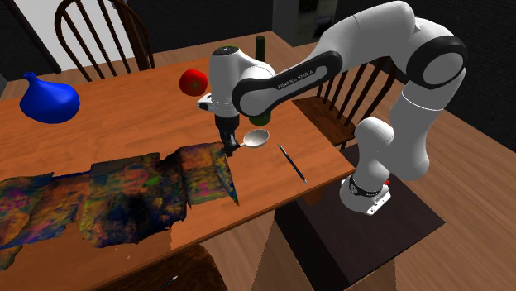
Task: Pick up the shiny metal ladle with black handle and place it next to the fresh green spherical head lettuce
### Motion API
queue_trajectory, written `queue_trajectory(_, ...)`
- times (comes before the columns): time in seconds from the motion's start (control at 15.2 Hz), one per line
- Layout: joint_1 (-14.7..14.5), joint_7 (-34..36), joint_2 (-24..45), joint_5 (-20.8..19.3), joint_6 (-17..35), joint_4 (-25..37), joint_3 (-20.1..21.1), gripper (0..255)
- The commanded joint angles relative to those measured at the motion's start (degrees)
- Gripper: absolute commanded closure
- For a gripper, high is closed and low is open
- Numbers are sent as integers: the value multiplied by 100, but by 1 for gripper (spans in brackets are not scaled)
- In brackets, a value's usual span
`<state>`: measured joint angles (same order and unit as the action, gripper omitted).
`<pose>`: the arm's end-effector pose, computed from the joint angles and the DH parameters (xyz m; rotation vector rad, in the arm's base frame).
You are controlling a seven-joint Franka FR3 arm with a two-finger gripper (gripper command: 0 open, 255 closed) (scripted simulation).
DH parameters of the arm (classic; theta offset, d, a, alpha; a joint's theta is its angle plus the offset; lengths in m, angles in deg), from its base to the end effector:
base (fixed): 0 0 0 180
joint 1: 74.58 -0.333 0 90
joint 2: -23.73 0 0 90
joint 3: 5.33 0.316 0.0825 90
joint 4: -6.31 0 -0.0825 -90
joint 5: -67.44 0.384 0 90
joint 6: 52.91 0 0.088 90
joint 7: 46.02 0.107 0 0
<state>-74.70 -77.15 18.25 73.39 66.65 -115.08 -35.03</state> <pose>0.4609 -0.2611 0.4544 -3.0419 0.0322 -0.1726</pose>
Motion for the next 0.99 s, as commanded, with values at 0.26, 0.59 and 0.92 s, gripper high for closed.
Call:
queue_trajectory(0.26,-7,29,-26,-23,-145,115,11,255)
queue_trajectory(0.59,-8,119,-130,-97,-517,402,33,255)
queue_trajectory(0.92,-11,191,-199,-145,-892,721,52,255)
